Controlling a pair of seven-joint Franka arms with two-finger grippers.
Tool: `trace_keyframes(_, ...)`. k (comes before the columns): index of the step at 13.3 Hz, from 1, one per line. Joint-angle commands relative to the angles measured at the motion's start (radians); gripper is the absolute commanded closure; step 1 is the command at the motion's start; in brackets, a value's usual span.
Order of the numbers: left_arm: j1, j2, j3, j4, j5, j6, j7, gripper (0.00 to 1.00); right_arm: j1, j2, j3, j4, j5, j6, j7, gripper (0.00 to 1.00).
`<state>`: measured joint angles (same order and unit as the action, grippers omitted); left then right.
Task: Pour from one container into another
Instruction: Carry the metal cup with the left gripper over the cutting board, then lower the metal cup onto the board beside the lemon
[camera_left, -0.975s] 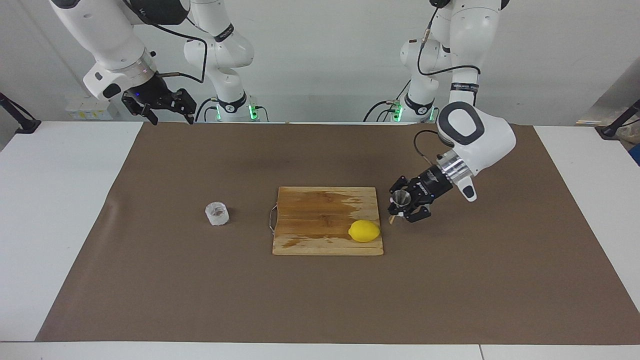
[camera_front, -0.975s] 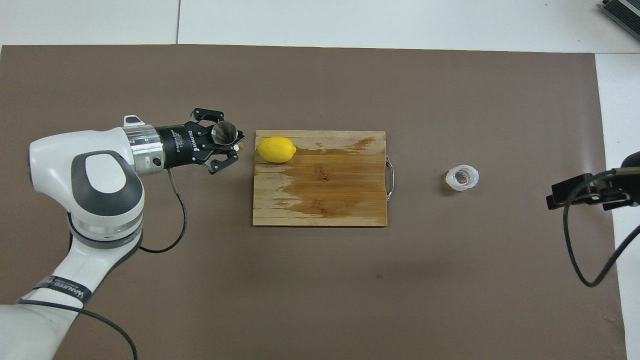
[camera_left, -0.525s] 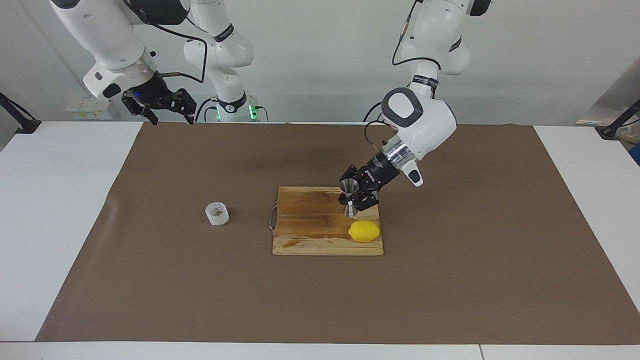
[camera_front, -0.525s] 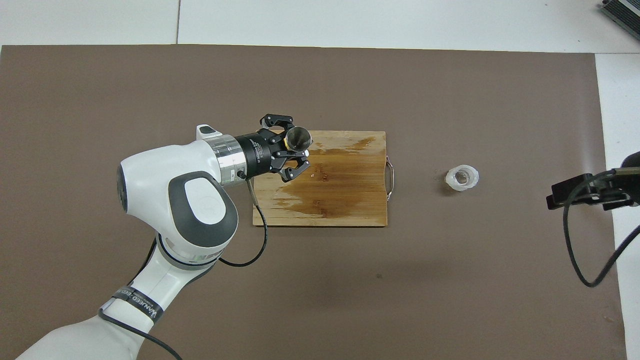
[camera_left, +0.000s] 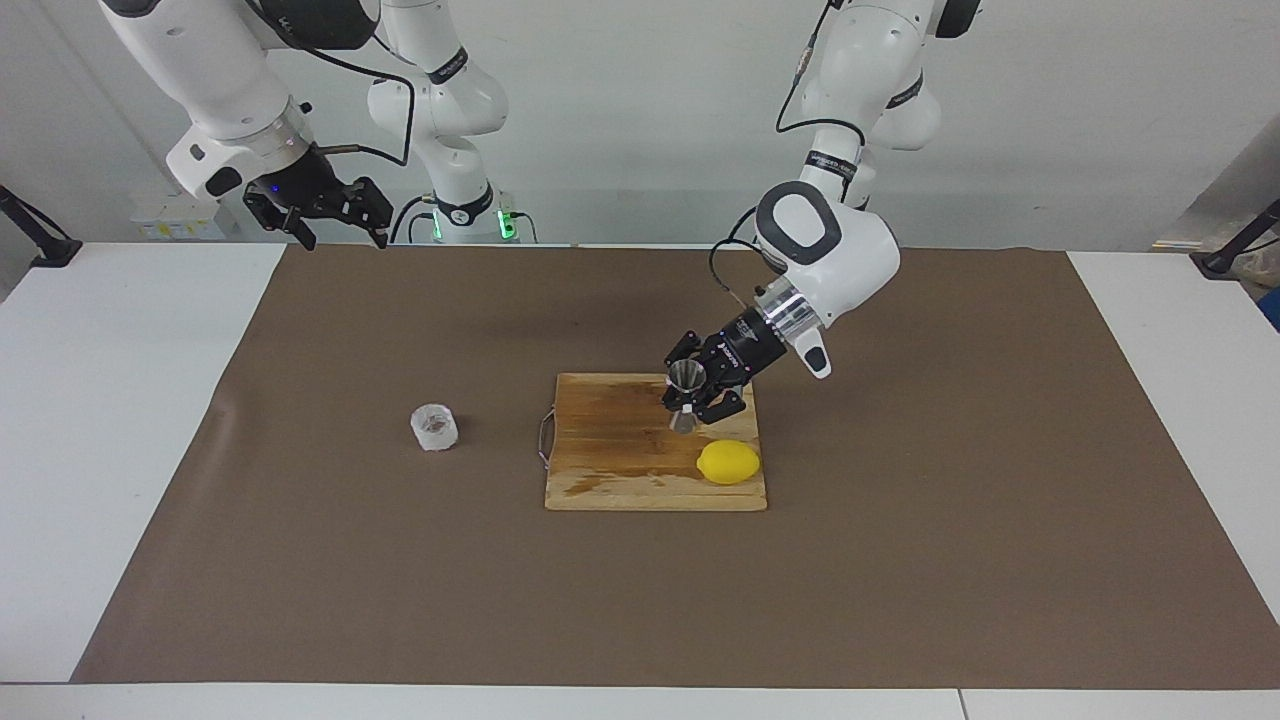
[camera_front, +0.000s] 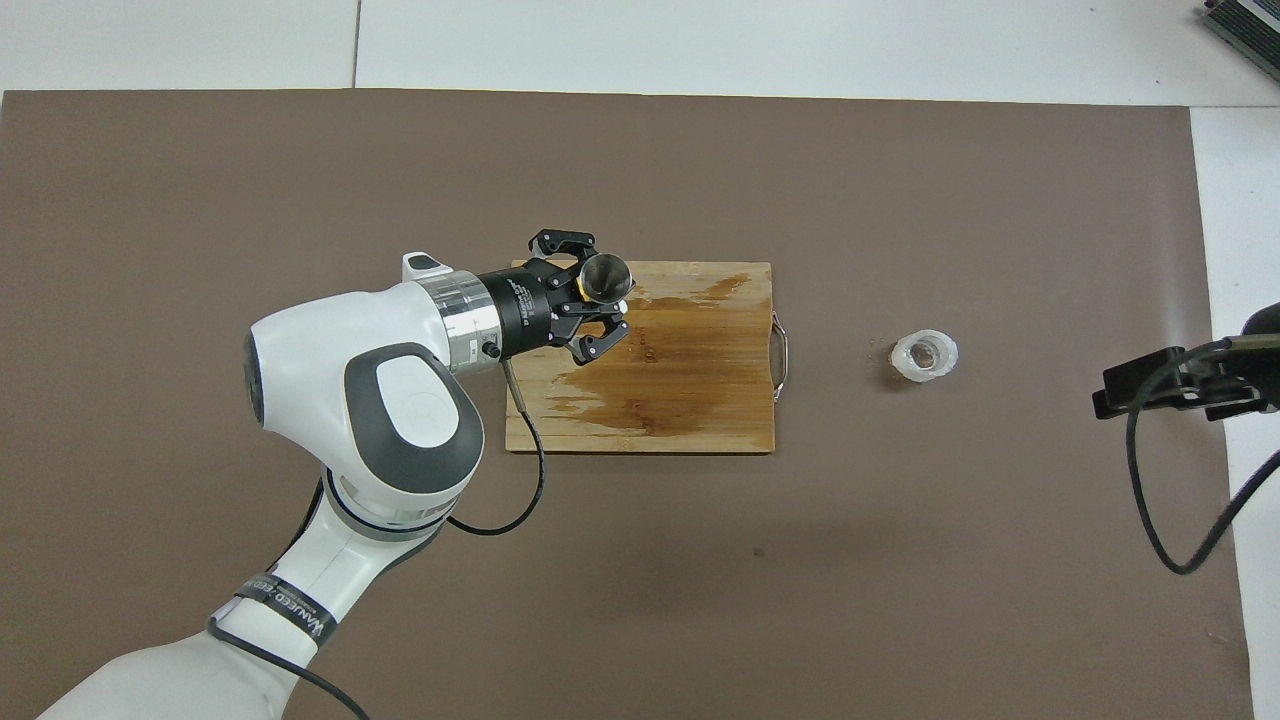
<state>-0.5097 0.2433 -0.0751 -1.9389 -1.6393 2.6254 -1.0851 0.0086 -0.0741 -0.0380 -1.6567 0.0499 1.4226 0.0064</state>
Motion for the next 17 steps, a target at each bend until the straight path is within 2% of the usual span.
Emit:
trace_keyframes(1,-0.03,0.045,0.0,0.003,-0.155,0.007,0.149,1.0,-0.007,-0.018,0.0,-0.014,-0.001,-0.005,-0.022,0.0)
trace_keyframes(6,-0.029,0.091,-0.011,-0.003,-0.189,0.001,0.226,1.0,-0.007,-0.018,0.0,-0.014,-0.001,-0.005,-0.022,0.0)
trace_keyframes(10,-0.024,0.096,-0.011,-0.026,-0.309,-0.002,0.332,1.0,-0.007,-0.018,0.0,-0.014,-0.001,-0.005,-0.022,0.0)
trace_keyframes(16,-0.024,0.125,-0.011,-0.023,-0.327,0.002,0.333,1.0,-0.007,-0.018,0.0,-0.014,-0.001,-0.005,-0.022,0.0)
trace_keyframes(17,-0.017,0.125,-0.011,-0.023,-0.327,-0.002,0.333,0.63,-0.007,-0.018,0.0,-0.014,-0.001,-0.005,-0.022,0.0)
